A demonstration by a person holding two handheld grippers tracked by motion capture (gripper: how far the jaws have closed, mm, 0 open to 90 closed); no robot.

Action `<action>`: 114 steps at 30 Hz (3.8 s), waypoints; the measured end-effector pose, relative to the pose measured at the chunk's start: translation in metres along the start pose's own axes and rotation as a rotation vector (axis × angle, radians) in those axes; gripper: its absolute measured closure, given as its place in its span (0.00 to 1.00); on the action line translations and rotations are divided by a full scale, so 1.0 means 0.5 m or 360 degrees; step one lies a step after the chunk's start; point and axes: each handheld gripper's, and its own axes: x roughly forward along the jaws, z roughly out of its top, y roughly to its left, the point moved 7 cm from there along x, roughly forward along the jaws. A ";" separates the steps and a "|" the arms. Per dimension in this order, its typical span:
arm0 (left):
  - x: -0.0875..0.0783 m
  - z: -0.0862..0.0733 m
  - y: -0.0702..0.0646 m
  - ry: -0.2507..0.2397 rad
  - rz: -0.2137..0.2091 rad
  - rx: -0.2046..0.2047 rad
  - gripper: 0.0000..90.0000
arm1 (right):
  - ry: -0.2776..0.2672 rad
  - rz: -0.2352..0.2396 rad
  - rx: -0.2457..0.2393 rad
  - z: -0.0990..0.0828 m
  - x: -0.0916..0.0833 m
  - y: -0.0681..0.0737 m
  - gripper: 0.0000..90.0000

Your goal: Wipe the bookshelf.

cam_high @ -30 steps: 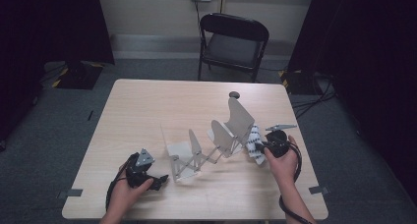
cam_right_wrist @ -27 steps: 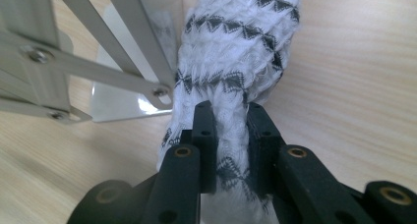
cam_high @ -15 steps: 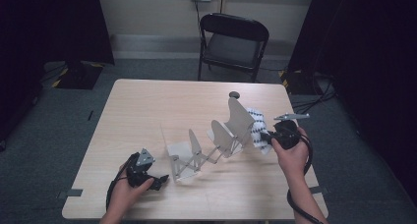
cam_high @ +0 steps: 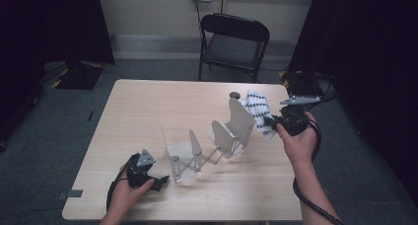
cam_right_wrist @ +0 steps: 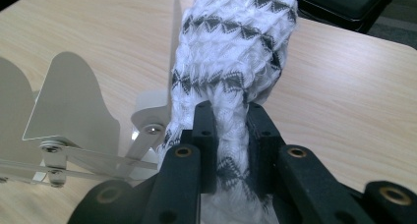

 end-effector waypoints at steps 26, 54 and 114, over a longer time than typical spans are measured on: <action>0.000 0.000 -0.002 -0.0006 0.0008 -0.0015 0.02 | 0.0261 0.0078 -0.0017 -0.200 0.183 0.015 0.86; -0.001 -0.001 -0.004 0.0002 0.0003 -0.0004 0.02 | 0.0300 -0.0120 -0.0005 -0.252 0.154 -0.031 0.60; -0.001 -0.001 -0.009 0.0001 -0.0003 0.0003 0.02 | 0.0115 0.0066 -0.0055 -0.114 0.128 0.023 0.86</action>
